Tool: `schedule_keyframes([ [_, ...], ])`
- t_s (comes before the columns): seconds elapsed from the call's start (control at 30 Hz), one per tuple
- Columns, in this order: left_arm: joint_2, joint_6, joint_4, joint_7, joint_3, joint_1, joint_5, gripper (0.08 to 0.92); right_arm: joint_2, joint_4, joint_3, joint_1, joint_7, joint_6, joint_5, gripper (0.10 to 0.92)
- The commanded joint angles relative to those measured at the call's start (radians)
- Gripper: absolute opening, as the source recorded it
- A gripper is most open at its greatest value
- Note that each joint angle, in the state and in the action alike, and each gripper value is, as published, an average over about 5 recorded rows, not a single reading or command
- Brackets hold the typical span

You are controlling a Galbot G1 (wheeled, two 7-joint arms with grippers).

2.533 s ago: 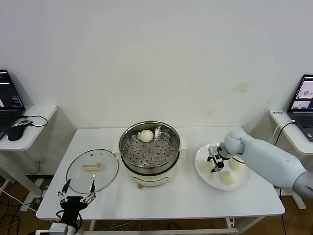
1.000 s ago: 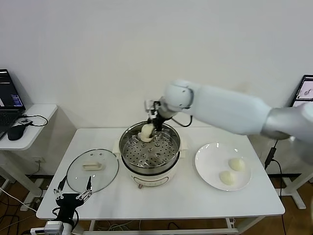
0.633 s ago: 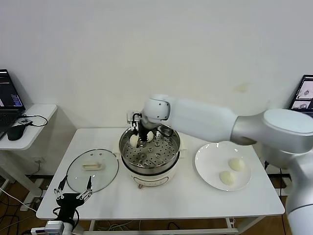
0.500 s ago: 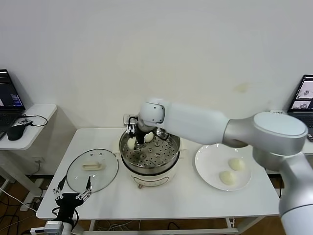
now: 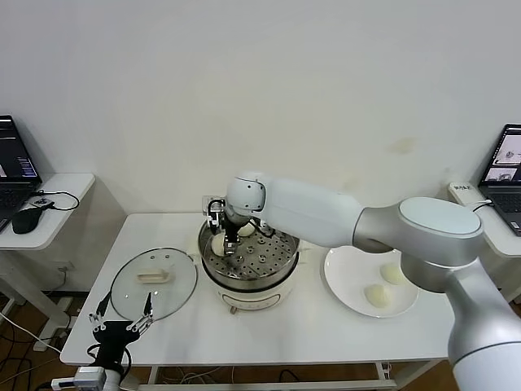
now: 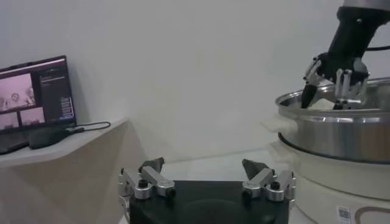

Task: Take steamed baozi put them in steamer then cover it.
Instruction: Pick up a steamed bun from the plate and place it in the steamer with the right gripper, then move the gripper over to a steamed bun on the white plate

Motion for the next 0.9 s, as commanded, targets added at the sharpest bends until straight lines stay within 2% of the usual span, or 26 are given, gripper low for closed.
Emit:
schedule_keyframes([
  [0.03,0.000,0.001,-0.004,0.001,0.000,-0.001,0.000,0.823,-0.134,0.122,-0.003,0.119,-0.136,0.049,-0.044,0.820],
  [0.33,0.009,0.005,-0.007,0.003,0.011,-0.009,0.002,0.823,-0.479,0.385,-0.045,0.280,-0.259,0.157,-0.083,0.823],
  [0.53,0.016,0.007,-0.007,0.004,0.022,-0.012,0.006,0.823,-0.686,0.504,-0.053,0.288,-0.307,0.222,-0.167,0.823],
  [0.73,0.020,0.008,0.000,0.005,0.032,-0.015,0.014,0.823,-0.883,0.573,-0.044,0.192,-0.321,0.274,-0.290,0.823],
  [0.9,0.020,0.009,0.008,0.005,0.037,-0.017,0.023,0.823,-0.980,0.577,0.017,0.029,-0.318,0.320,-0.421,0.823],
])
